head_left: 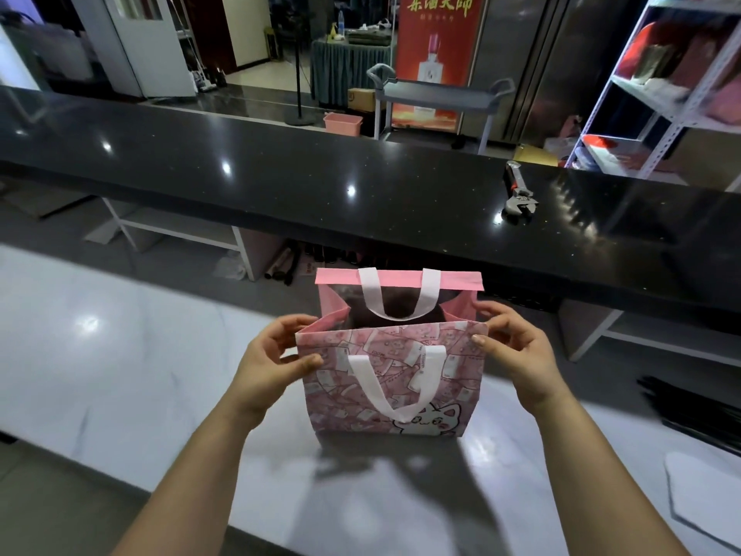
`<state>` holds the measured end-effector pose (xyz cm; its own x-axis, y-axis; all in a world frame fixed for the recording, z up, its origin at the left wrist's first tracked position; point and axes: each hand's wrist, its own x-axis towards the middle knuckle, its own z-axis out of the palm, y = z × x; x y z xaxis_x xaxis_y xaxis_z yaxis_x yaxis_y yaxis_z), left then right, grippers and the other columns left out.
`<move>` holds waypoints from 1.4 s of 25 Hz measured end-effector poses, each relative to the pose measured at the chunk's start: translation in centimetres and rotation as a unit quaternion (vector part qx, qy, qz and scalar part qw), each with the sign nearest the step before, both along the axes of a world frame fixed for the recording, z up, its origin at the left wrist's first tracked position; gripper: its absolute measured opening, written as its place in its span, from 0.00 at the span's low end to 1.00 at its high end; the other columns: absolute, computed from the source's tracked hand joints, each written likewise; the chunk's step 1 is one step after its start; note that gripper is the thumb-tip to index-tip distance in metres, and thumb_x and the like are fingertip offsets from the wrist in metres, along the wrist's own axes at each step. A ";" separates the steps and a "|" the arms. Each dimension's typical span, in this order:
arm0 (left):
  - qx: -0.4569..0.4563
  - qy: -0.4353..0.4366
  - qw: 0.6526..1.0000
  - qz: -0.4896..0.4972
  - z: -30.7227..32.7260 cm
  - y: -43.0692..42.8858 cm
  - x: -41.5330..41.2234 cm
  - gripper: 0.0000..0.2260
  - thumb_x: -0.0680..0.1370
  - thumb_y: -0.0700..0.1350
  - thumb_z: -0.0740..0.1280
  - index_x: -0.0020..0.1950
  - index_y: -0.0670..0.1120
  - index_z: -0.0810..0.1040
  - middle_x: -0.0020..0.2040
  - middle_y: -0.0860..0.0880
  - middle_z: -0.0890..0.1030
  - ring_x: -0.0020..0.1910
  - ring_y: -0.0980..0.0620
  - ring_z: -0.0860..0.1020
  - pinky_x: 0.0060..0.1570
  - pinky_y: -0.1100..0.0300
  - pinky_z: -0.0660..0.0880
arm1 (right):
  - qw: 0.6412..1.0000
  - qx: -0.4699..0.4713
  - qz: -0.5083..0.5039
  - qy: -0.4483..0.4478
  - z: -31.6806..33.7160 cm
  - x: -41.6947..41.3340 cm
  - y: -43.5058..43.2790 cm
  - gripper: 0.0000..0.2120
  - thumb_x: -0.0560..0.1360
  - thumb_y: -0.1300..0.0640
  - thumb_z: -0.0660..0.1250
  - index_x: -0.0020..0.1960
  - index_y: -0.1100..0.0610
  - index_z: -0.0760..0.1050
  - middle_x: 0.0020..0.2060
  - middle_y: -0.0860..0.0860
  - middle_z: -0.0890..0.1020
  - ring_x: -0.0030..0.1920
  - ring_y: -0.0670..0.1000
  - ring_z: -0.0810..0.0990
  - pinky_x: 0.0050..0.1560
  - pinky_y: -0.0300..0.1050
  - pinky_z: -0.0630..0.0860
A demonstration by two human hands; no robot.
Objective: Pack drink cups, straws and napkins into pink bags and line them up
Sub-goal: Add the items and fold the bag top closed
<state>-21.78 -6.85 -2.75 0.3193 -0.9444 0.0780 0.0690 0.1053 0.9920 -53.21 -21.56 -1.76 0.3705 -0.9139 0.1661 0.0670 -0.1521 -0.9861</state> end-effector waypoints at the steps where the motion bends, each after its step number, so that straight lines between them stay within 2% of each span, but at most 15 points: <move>1: 0.009 -0.002 1.000 -0.004 -0.2 -0.2 -0.5 0.24 0.61 0.52 0.81 0.55 0.55 0.82 0.52 0.50 0.84 0.52 0.51 0.82 0.43 0.61 0.79 | 1.000 0.001 -0.004 0.000 -0.2 0.1 0.2 0.04 0.70 0.68 0.71 0.41 0.60 0.79 0.55 0.48 0.82 0.55 0.49 0.81 0.47 0.40 0.79; 4: -0.015 0.005 0.999 -0.043 -0.2 -1.2 -1.5 0.16 0.71 0.46 0.75 0.58 0.51 0.83 0.55 0.46 0.84 0.55 0.49 0.82 0.47 0.58 0.80 | 0.999 0.039 -0.015 -0.003 -1.1 0.6 1.2 0.08 0.76 0.65 0.65 0.45 0.54 0.79 0.42 0.49 0.84 0.45 0.50 0.81 0.43 0.43 0.80; 6: -0.025 0.026 0.999 -0.037 -0.2 -1.6 -1.9 0.13 0.72 0.46 0.74 0.56 0.48 0.84 0.54 0.45 0.84 0.54 0.48 0.82 0.46 0.59 0.79 | 0.997 0.067 -0.022 -0.027 -1.5 0.9 1.6 0.07 0.78 0.63 0.64 0.46 0.53 0.78 0.40 0.50 0.83 0.43 0.49 0.80 0.42 0.43 0.79; 8: -0.031 0.039 0.999 0.019 -0.5 -1.7 -2.3 0.12 0.68 0.46 0.77 0.50 0.48 0.85 0.49 0.45 0.85 0.50 0.48 0.83 0.44 0.61 0.79 | 0.996 0.063 -0.041 -0.044 -1.7 0.9 1.8 0.04 0.76 0.62 0.65 0.47 0.54 0.77 0.41 0.50 0.83 0.43 0.49 0.81 0.41 0.42 0.80; 10: -0.035 0.018 0.994 0.097 -0.8 -1.9 -2.5 0.08 0.65 0.47 0.77 0.44 0.51 0.86 0.50 0.51 0.85 0.49 0.52 0.82 0.43 0.63 0.79 | 0.997 0.028 -0.061 -0.033 -1.8 0.8 1.6 0.04 0.74 0.62 0.68 0.47 0.55 0.78 0.44 0.48 0.83 0.46 0.48 0.81 0.43 0.40 0.80; 12: -0.029 -0.053 0.989 0.134 -0.7 -2.4 -2.2 0.05 0.65 0.45 0.77 0.39 0.52 0.86 0.60 0.58 0.80 0.57 0.57 0.79 0.50 0.62 0.77 | 0.998 0.003 -0.067 -0.009 -1.5 0.8 0.7 0.06 0.73 0.65 0.69 0.43 0.56 0.79 0.56 0.43 0.80 0.53 0.44 0.80 0.45 0.38 0.79; 14: -0.006 -0.096 0.990 0.106 -0.3 -3.1 -1.4 0.03 0.66 0.43 0.77 0.36 0.50 0.85 0.67 0.62 0.74 0.65 0.59 0.73 0.55 0.61 0.74 | 0.999 0.023 -0.036 0.000 -1.1 1.0 -0.7 0.10 0.73 0.70 0.68 0.38 0.57 0.77 0.65 0.39 0.73 0.60 0.41 0.77 0.49 0.38 0.78; 15: 0.003 -0.090 0.993 0.080 0.0 -3.5 -1.0 0.03 0.65 0.44 0.77 0.35 0.48 0.85 0.67 0.62 0.73 0.65 0.60 0.73 0.52 0.64 0.75 | 0.999 0.042 -0.007 -0.003 -0.9 1.1 -1.4 0.11 0.73 0.71 0.67 0.37 0.58 0.75 0.67 0.40 0.72 0.62 0.43 0.76 0.53 0.41 0.78; 17: 0.002 -0.063 0.997 0.052 0.5 -4.2 -0.5 0.06 0.63 0.43 0.77 0.36 0.43 0.84 0.65 0.61 0.77 0.62 0.60 0.76 0.46 0.68 0.77 | 0.996 0.071 0.038 -0.024 -0.7 1.5 -2.5 0.12 0.73 0.72 0.65 0.35 0.58 0.74 0.64 0.45 0.76 0.59 0.49 0.78 0.50 0.46 0.78; 19: -0.015 -0.027 0.998 0.055 0.6 -4.8 -0.6 0.08 0.63 0.40 0.77 0.40 0.41 0.85 0.58 0.56 0.82 0.56 0.57 0.80 0.45 0.66 0.78 | 0.994 0.084 0.039 -0.053 -0.8 1.9 -2.9 0.12 0.74 0.71 0.64 0.36 0.58 0.74 0.54 0.49 0.82 0.49 0.51 0.82 0.42 0.44 0.80; 21: -0.028 -0.005 0.996 0.079 0.4 -5.3 -1.2 0.11 0.66 0.32 0.76 0.42 0.46 0.86 0.50 0.52 0.85 0.48 0.54 0.83 0.43 0.64 0.79 | 0.994 0.088 0.005 -0.066 -1.3 2.3 -2.9 0.10 0.75 0.70 0.65 0.38 0.58 0.75 0.48 0.51 0.83 0.45 0.52 0.83 0.39 0.44 0.80; 23: -0.023 0.004 0.992 0.128 0.0 -5.7 -1.7 0.21 0.67 0.23 0.69 0.40 0.49 0.86 0.41 0.51 0.86 0.42 0.55 0.83 0.40 0.65 0.79 | 0.993 0.088 -0.045 -0.070 -1.7 2.4 -2.7 0.09 0.74 0.68 0.68 0.39 0.56 0.78 0.45 0.52 0.84 0.44 0.52 0.84 0.40 0.45 0.80; 27: -0.019 0.003 0.979 0.201 -0.8 -6.3 -2.1 0.16 0.69 0.24 0.70 0.34 0.46 0.79 0.33 0.54 0.82 0.34 0.59 0.80 0.37 0.65 0.78 | 0.986 0.089 -0.113 -0.088 -2.3 3.0 -2.1 0.06 0.70 0.65 0.72 0.41 0.55 0.81 0.40 0.52 0.85 0.42 0.51 0.83 0.42 0.47 0.83; 32: -0.020 -0.002 0.978 0.209 -1.2 -6.4 -2.2 0.16 0.69 0.23 0.68 0.33 0.45 0.77 0.31 0.55 0.81 0.33 0.59 0.78 0.38 0.65 0.79 | 0.981 0.130 -0.122 -0.071 -2.2 3.0 -2.1 0.06 0.71 0.66 0.72 0.43 0.56 0.81 0.40 0.55 0.84 0.42 0.55 0.83 0.46 0.52 0.82; 35: -0.019 -0.003 0.977 0.210 -1.1 -6.6 -2.2 0.18 0.69 0.24 0.69 0.32 0.47 0.78 0.30 0.56 0.80 0.32 0.60 0.78 0.36 0.67 0.77 | 0.977 0.172 -0.114 -0.058 -1.7 2.8 -2.6 0.05 0.71 0.67 0.72 0.44 0.59 0.81 0.41 0.58 0.85 0.43 0.57 0.84 0.42 0.50 0.83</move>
